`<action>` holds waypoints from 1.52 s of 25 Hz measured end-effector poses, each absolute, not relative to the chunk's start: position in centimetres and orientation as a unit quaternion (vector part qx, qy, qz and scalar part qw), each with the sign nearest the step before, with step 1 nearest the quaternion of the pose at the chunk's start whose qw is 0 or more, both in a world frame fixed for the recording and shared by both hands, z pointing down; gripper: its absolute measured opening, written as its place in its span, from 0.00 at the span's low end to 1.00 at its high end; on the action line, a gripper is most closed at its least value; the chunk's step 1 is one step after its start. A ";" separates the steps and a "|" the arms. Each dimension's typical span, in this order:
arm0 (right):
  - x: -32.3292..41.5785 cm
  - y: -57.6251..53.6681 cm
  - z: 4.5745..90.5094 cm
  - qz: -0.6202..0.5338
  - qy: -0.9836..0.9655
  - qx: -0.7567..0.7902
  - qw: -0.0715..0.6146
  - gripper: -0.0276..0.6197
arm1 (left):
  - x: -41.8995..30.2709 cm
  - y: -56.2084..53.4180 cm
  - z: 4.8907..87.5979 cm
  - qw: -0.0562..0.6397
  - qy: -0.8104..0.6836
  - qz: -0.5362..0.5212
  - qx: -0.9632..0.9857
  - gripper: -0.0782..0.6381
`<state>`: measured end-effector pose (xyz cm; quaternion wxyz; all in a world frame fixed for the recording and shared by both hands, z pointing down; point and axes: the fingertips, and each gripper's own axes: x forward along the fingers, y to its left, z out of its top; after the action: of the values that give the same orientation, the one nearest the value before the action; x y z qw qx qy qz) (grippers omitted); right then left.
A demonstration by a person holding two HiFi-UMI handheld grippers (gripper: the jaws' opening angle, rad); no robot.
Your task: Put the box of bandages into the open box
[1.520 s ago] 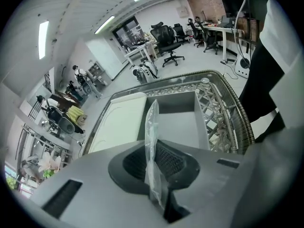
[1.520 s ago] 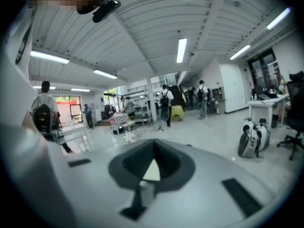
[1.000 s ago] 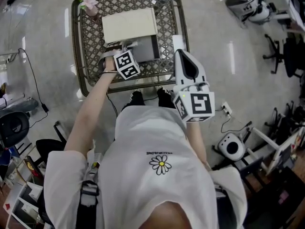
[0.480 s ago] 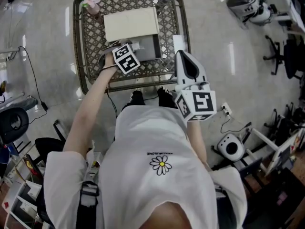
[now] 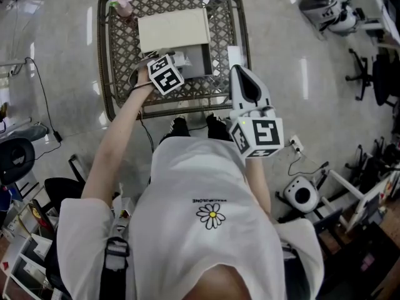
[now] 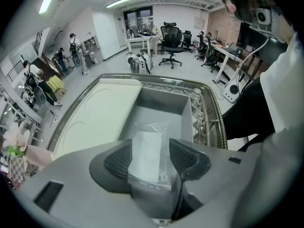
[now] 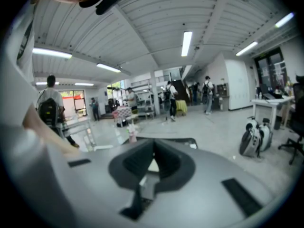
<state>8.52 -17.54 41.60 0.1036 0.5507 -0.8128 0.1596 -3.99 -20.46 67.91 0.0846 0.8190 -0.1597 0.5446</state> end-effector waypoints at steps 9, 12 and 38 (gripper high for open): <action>8.8 -17.9 40.8 0.147 -0.817 0.549 0.101 0.09 | -3.9 -21.6 64.6 0.067 -0.189 0.523 0.829 0.46; 8.8 -18.1 40.5 0.142 -0.819 0.546 0.100 0.09 | -4.1 -21.8 64.3 0.070 -0.196 0.521 0.828 0.46; 4.3 -21.4 30.5 0.013 -0.877 0.479 0.050 0.09 | -4.6 -27.7 36.2 -0.027 -0.426 0.225 0.876 0.42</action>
<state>4.26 -21.42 30.46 0.0498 0.4785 -0.8766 0.0127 -4.63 -27.69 36.24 -0.0273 0.8759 -0.4258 0.2252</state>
